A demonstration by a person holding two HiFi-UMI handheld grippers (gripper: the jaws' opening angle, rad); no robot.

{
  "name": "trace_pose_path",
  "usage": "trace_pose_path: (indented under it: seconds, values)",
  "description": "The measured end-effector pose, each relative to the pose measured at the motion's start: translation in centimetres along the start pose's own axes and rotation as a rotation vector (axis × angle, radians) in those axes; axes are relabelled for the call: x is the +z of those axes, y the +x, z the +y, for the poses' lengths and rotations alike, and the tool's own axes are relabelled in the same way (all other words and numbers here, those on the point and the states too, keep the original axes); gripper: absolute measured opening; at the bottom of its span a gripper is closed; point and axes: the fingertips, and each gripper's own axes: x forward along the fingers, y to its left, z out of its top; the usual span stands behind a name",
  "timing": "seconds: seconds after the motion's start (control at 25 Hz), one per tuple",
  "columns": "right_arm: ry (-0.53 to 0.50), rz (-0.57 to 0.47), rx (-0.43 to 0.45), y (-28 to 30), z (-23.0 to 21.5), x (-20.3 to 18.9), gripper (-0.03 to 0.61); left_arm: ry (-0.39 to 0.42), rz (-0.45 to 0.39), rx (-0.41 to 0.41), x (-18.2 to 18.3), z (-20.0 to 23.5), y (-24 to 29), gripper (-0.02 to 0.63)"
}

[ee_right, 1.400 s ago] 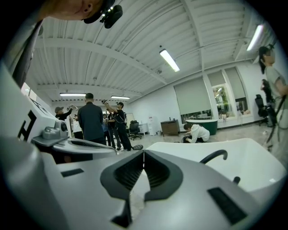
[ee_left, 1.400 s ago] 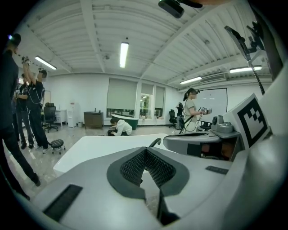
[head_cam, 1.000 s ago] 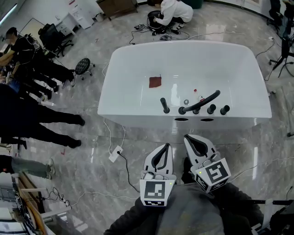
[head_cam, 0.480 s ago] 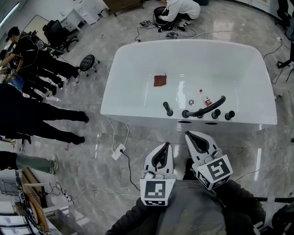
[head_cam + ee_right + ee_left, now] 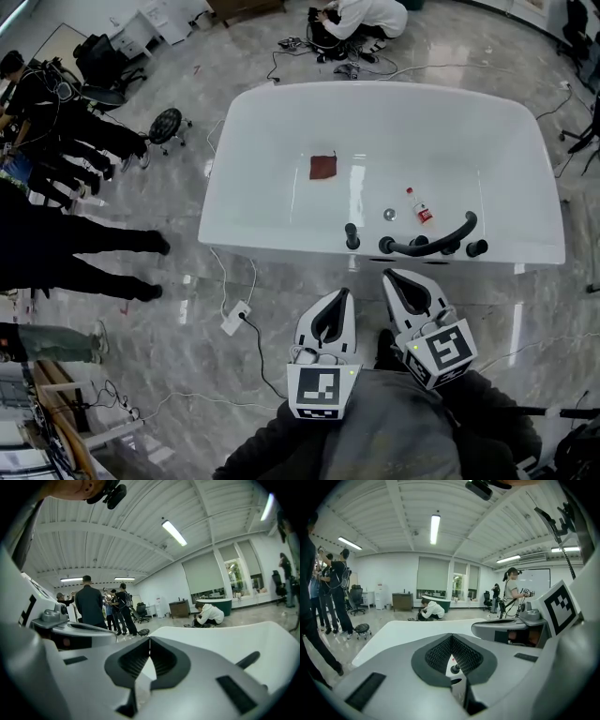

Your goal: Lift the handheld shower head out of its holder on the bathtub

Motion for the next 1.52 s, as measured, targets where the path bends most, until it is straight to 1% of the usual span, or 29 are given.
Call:
trace_pose_path:
  seconds: [0.2,0.56,0.72,1.0,1.2,1.32,1.52]
  values:
    - [-0.013,0.016,-0.03,4.0,0.5,0.3,0.005,-0.009,-0.001,-0.021,0.8,4.1,1.5,0.003]
    - [-0.044,0.002,-0.084,10.0,0.7,2.2,0.005,-0.024,-0.031,-0.056,2.4,10.4,4.6,0.003]
    - [-0.055,0.001,-0.136,11.5,0.0,3.5,0.005,-0.029,-0.04,-0.091,3.5,12.1,5.6,0.003]
    - [-0.053,-0.031,-0.231,13.0,-0.7,4.3,0.005,-0.028,-0.04,-0.154,3.6,14.5,7.2,0.003]
    - [-0.048,-0.013,-0.271,13.0,-1.4,4.2,0.005,-0.034,-0.022,-0.158,3.7,15.5,7.6,0.003]
    - [-0.043,0.0,-0.271,13.2,-1.8,3.8,0.005,-0.039,-0.006,-0.151,3.4,15.8,7.9,0.003]
    - [-0.046,0.014,-0.237,15.1,-2.3,3.3,0.005,-0.038,-0.001,-0.12,3.8,16.9,8.7,0.003]
